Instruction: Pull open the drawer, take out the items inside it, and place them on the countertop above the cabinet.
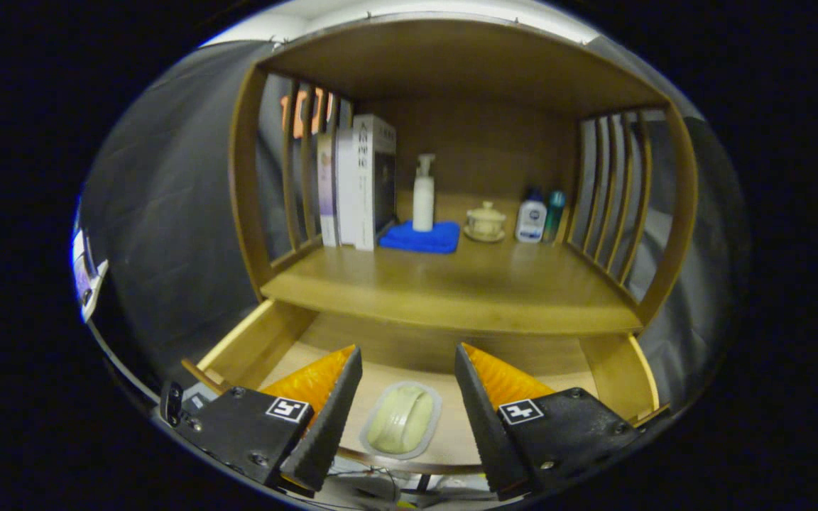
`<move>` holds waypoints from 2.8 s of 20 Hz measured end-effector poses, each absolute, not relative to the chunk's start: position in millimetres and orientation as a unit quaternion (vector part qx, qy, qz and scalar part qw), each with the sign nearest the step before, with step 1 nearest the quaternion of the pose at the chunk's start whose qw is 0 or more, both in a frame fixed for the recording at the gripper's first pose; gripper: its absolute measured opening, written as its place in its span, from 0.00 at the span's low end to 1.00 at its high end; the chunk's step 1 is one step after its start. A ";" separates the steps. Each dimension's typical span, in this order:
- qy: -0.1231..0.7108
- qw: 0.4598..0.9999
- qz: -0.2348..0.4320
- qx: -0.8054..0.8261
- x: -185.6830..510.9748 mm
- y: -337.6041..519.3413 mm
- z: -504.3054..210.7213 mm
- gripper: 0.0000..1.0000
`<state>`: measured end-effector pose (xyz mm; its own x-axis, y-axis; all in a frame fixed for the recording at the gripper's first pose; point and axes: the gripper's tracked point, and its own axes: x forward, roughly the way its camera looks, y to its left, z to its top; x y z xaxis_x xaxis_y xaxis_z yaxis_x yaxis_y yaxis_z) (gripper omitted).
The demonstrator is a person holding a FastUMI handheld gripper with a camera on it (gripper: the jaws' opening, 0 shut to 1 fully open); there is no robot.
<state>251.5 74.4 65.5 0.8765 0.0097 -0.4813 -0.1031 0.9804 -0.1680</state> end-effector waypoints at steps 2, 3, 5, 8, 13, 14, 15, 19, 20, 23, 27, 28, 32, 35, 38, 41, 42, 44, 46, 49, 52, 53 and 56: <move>0.319 0.944 0.028 -0.075 259.8 75.5 41.9 0.83; 0.351 0.934 0.025 -0.060 261.5 75.4 31.0 0.82; 0.395 0.918 0.025 -0.039 263.4 78.2 9.1 0.81; 0.426 0.903 -0.007 -0.063 263.5 66.6 -1.0 0.79; 0.472 0.879 0.004 -0.064 253.4 72.7 -19.5 0.78; 0.475 0.877 0.000 -0.066 252.5 70.7 -23.5 0.78; 0.480 0.875 -0.002 -0.068 253.0 69.0 -26.6 0.77; 0.484 0.872 0.003 -0.070 255.2 65.6 -27.6 0.55; 0.482 0.874 0.005 -0.065 254.8 67.2 -27.7 0.49; 0.482 0.874 0.014 -0.066 254.8 68.2 -27.2 0.29; 0.470 0.880 0.032 -0.063 257.7 70.4 -23.6 0.17; 0.464 0.883 0.032 -0.060 259.8 69.9 -21.5 0.16; 0.456 0.886 0.031 -0.071 260.9 65.4 -13.0 0.15; 0.450 0.889 0.034 -0.081 261.7 64.0 -1.5 0.15; 0.446 0.890 0.034 -0.095 260.8 60.6 10.6 0.15; 0.439 0.892 0.033 -0.104 260.9 58.0 25.2 0.15; 0.438 0.892 0.033 -0.104 259.4 57.8 28.6 0.15; 0.436 0.892 0.033 -0.111 258.3 56.1 35.4 0.15; 0.434 0.893 0.034 -0.115 255.5 54.8 42.9 0.15; 0.429 0.895 0.035 -0.116 253.6 52.1 54.0 0.15; 0.420 0.900 0.037 -0.107 251.3 51.5 66.2 0.15; 0.419 0.901 0.039 -0.107 250.3 51.7 69.6 0.15; 0.415 0.902 0.044 -0.109 245.6 52.4 81.1 0.15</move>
